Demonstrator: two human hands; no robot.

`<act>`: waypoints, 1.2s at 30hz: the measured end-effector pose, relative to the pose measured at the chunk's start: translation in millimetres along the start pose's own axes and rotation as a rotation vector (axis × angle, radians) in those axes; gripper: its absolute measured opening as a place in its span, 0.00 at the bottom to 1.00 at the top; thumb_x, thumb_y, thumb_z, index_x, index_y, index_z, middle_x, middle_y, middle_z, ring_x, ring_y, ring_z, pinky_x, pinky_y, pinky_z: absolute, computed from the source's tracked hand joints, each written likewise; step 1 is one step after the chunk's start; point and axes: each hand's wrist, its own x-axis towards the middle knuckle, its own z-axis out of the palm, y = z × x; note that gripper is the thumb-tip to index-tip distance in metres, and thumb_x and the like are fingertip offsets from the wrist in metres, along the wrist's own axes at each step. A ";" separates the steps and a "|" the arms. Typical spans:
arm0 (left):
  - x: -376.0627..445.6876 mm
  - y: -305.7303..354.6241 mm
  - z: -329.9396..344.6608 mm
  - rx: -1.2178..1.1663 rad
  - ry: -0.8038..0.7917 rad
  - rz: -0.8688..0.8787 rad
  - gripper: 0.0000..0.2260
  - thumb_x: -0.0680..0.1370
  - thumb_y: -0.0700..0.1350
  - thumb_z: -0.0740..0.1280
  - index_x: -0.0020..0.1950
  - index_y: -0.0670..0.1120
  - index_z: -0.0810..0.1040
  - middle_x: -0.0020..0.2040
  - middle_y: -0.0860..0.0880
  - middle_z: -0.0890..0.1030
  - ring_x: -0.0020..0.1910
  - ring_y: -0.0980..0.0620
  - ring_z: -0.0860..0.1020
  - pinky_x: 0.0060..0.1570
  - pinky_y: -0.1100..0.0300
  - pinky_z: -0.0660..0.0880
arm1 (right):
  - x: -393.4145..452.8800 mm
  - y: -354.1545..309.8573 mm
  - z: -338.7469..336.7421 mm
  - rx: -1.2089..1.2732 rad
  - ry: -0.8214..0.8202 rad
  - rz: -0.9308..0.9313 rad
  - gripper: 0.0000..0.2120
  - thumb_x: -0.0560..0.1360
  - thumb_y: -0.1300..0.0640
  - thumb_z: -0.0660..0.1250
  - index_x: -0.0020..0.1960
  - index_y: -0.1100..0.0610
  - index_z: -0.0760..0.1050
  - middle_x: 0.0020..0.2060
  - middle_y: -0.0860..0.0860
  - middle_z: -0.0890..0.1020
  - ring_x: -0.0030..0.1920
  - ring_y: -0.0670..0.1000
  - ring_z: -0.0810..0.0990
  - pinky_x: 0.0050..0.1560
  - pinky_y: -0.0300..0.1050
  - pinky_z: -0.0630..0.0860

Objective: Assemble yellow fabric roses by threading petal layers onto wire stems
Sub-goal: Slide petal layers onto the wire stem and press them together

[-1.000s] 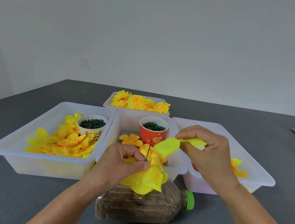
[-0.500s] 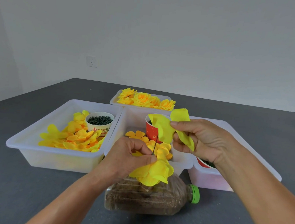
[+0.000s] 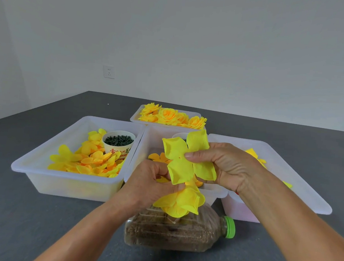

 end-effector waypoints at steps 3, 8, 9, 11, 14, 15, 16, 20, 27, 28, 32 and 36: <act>-0.5 0.1 0.5 -0.002 0.006 -0.004 0.07 0.69 0.38 0.74 0.46 0.38 0.83 0.43 0.42 0.84 0.47 0.41 0.82 0.50 0.40 0.77 | 0.2 -1.0 0.7 -0.024 0.022 0.009 0.22 0.56 0.64 0.73 0.50 0.62 0.79 0.43 0.58 0.85 0.39 0.54 0.84 0.39 0.48 0.81; -1.7 0.8 -0.2 -0.013 0.005 -0.003 0.08 0.70 0.39 0.74 0.45 0.35 0.82 0.45 0.36 0.83 0.48 0.34 0.79 0.50 0.36 0.75 | 1.2 -5.7 2.0 -0.078 0.058 0.014 0.07 0.66 0.67 0.72 0.43 0.59 0.79 0.38 0.54 0.84 0.37 0.52 0.82 0.38 0.44 0.78; -1.9 1.2 -0.3 -0.014 0.005 0.002 0.09 0.70 0.39 0.74 0.45 0.34 0.82 0.45 0.34 0.82 0.49 0.33 0.79 0.50 0.35 0.74 | 1.7 -6.9 2.6 -0.090 0.064 0.012 0.05 0.67 0.67 0.71 0.40 0.58 0.79 0.36 0.54 0.84 0.35 0.52 0.82 0.35 0.43 0.78; -2.9 2.4 -0.5 -0.019 0.004 0.008 0.09 0.70 0.39 0.74 0.46 0.34 0.82 0.45 0.35 0.83 0.48 0.34 0.79 0.49 0.36 0.75 | 2.2 -7.9 3.3 -0.106 0.065 0.013 0.06 0.68 0.68 0.71 0.37 0.58 0.78 0.34 0.54 0.83 0.32 0.51 0.82 0.32 0.42 0.78; -3.8 3.2 -0.5 -0.024 0.003 0.012 0.13 0.69 0.42 0.76 0.45 0.33 0.81 0.46 0.32 0.81 0.49 0.31 0.78 0.49 0.34 0.74 | 1.2 -6.9 3.2 -0.112 0.048 0.012 0.06 0.67 0.68 0.71 0.37 0.59 0.80 0.34 0.55 0.84 0.32 0.51 0.82 0.30 0.41 0.77; -3.8 3.4 -0.4 -0.025 0.000 0.012 0.13 0.69 0.41 0.76 0.45 0.32 0.81 0.46 0.30 0.80 0.50 0.29 0.77 0.49 0.33 0.73 | 0.2 -6.5 3.3 -0.098 0.037 0.013 0.06 0.68 0.69 0.70 0.37 0.59 0.80 0.34 0.55 0.84 0.32 0.51 0.83 0.29 0.41 0.77; -3.6 3.4 -0.6 -0.025 -0.002 0.011 0.12 0.70 0.41 0.75 0.46 0.32 0.81 0.46 0.30 0.80 0.50 0.29 0.76 0.49 0.33 0.73 | -0.3 -6.1 2.7 -0.074 0.024 0.013 0.06 0.67 0.69 0.70 0.38 0.60 0.80 0.34 0.55 0.84 0.31 0.51 0.83 0.28 0.41 0.77; -2.7 2.3 -0.3 -0.031 -0.009 0.014 0.11 0.70 0.40 0.74 0.46 0.33 0.81 0.46 0.32 0.81 0.50 0.31 0.77 0.50 0.34 0.73 | -2.2 -5.6 -0.3 -0.027 -0.019 0.017 0.11 0.61 0.69 0.70 0.44 0.63 0.80 0.35 0.56 0.84 0.32 0.51 0.83 0.29 0.41 0.78; -1.5 0.2 0.6 -0.058 -0.010 0.030 0.11 0.70 0.39 0.74 0.46 0.31 0.80 0.46 0.30 0.80 0.50 0.28 0.76 0.50 0.33 0.73 | -0.9 -4.8 -2.0 -0.094 0.032 0.034 0.08 0.66 0.68 0.71 0.43 0.58 0.80 0.36 0.53 0.84 0.33 0.49 0.82 0.33 0.41 0.78; -1.6 0.2 0.4 -0.062 -0.009 0.032 0.11 0.70 0.39 0.74 0.46 0.32 0.80 0.46 0.30 0.80 0.50 0.28 0.76 0.50 0.33 0.73 | -0.3 -5.1 -1.6 -0.098 0.045 0.037 0.08 0.67 0.67 0.71 0.42 0.57 0.80 0.36 0.52 0.84 0.34 0.49 0.82 0.34 0.42 0.77; -2.0 -1.4 -1.3 -0.055 -0.019 0.041 0.14 0.70 0.41 0.74 0.46 0.31 0.80 0.47 0.29 0.79 0.49 0.28 0.76 0.49 0.32 0.73 | -0.8 -6.1 4.5 -0.123 0.077 0.013 0.10 0.68 0.67 0.71 0.46 0.55 0.79 0.38 0.53 0.83 0.35 0.50 0.81 0.33 0.42 0.76; -1.0 0.1 -1.0 -0.057 -0.031 0.032 0.17 0.68 0.44 0.76 0.46 0.31 0.80 0.46 0.30 0.80 0.46 0.32 0.79 0.49 0.34 0.74 | -6.5 -3.6 6.6 -0.173 0.128 -0.139 0.23 0.68 0.70 0.71 0.57 0.51 0.76 0.46 0.58 0.82 0.34 0.52 0.82 0.34 0.45 0.79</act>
